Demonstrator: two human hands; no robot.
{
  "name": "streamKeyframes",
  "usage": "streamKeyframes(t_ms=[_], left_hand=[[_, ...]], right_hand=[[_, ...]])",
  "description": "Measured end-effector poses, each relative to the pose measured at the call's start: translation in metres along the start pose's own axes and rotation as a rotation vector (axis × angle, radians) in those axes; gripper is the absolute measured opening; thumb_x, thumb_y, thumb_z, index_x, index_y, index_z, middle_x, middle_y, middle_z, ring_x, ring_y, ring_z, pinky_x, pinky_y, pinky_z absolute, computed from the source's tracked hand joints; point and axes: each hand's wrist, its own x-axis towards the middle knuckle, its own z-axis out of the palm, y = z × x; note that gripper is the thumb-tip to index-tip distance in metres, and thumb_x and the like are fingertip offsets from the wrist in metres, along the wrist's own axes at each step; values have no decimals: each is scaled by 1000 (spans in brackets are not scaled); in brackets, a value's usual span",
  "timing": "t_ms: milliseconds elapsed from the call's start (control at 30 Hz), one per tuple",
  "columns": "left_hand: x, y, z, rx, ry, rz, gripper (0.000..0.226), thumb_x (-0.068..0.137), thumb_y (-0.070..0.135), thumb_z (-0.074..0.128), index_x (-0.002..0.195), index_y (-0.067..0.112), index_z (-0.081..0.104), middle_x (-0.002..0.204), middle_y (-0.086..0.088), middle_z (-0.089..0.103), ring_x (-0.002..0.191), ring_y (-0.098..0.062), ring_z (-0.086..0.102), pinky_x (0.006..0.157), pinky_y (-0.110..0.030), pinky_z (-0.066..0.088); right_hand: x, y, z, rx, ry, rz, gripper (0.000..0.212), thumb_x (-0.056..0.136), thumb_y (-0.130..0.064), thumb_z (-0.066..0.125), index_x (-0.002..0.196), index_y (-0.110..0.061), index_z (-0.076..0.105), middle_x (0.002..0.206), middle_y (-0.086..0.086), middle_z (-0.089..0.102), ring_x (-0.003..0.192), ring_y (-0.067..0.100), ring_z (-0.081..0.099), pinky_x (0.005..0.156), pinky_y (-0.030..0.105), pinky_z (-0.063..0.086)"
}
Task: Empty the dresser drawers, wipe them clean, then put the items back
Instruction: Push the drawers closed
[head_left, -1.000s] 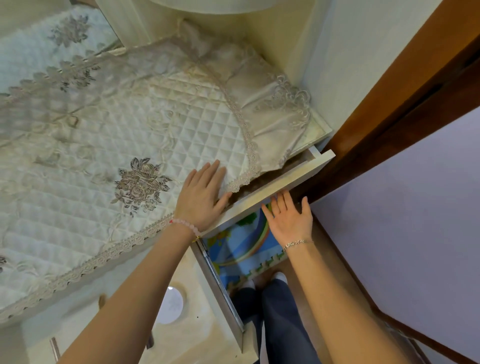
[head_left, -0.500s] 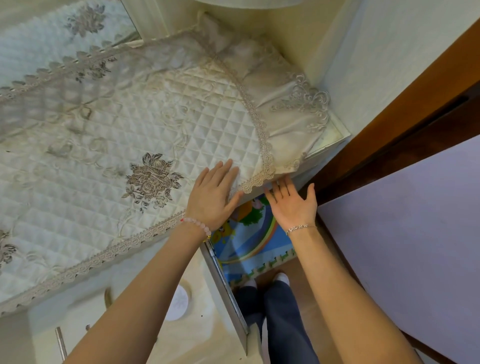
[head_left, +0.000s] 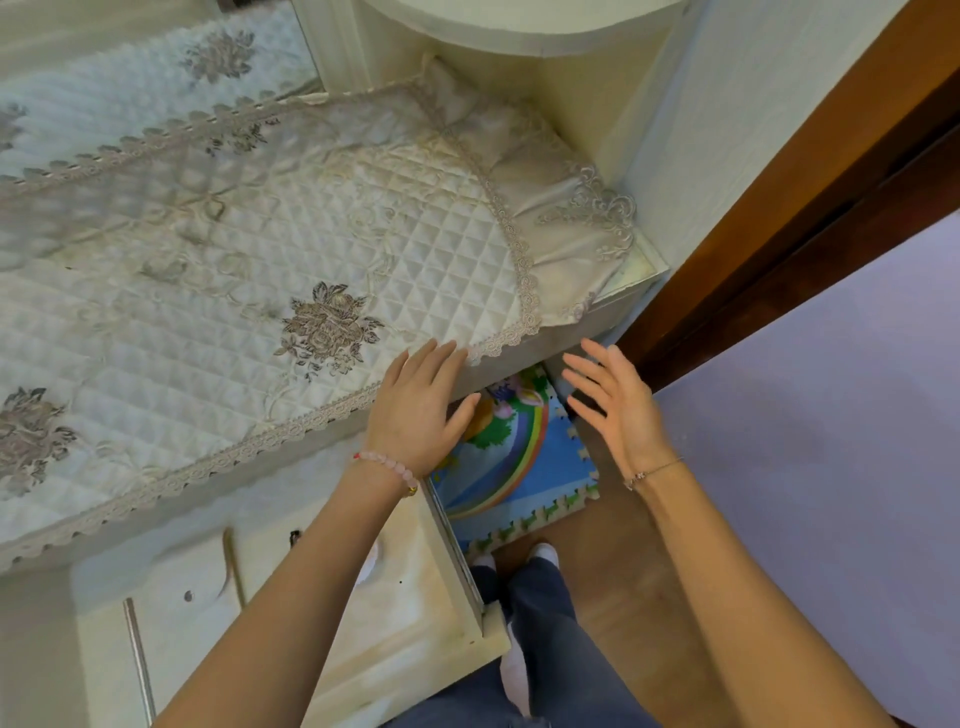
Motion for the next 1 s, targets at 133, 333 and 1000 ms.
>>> streamKeyframes(t_ms=[133, 333, 1000], left_hand=[[-38, 7, -15, -20, 70, -20, 51, 94, 40, 44, 137, 13, 43, 141, -6, 46, 135, -24, 34, 113, -41, 19], [-83, 9, -27, -9, 131, -105, 57, 91, 45, 38, 136, 11, 45, 138, -6, 49, 133, -25, 38, 113, -43, 25], [-191, 56, -25, 26, 307, -570, 51, 92, 40, 49, 132, 9, 49, 134, -8, 52, 130, -27, 42, 110, -44, 29]], right_hand=[[-26, -2, 4, -313, 23, -183, 36, 97, -34, 41, 131, -24, 47, 128, -4, 54, 119, 7, 49, 90, 13, 42], [-57, 3, 18, -953, -61, -455, 53, 92, -41, 50, 140, -27, 35, 132, -14, 42, 119, -7, 32, 98, 15, 28], [-95, 2, 64, -1205, -573, -735, 60, 92, -44, 45, 144, -22, 28, 149, -4, 31, 138, 11, 25, 110, 23, 20]])
